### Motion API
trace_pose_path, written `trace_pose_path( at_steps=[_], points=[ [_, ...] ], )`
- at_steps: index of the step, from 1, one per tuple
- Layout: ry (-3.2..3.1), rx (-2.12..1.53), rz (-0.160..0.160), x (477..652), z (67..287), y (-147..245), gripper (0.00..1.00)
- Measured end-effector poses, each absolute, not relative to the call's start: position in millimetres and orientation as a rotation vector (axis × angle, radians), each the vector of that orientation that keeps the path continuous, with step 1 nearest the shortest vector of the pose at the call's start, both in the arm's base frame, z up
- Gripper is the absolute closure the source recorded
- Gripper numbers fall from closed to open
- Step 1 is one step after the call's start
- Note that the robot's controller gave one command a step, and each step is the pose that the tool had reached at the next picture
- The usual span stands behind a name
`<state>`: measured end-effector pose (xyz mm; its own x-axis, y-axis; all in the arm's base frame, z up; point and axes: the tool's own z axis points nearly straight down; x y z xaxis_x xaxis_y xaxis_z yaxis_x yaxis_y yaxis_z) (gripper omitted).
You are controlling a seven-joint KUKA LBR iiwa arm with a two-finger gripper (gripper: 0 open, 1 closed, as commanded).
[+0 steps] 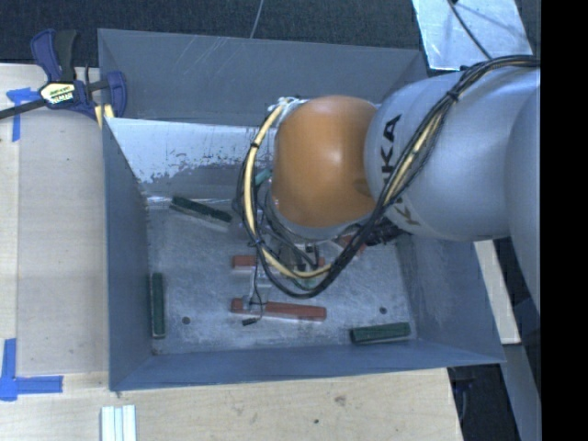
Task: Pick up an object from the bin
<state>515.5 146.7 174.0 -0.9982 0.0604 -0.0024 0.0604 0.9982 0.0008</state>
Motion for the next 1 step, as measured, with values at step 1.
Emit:
trace_pose_path(
  at_steps=[1],
  points=[
    [3.127, 0.079, 0.003, 550.3, 136.0, 142.1, 0.00]
  ],
)
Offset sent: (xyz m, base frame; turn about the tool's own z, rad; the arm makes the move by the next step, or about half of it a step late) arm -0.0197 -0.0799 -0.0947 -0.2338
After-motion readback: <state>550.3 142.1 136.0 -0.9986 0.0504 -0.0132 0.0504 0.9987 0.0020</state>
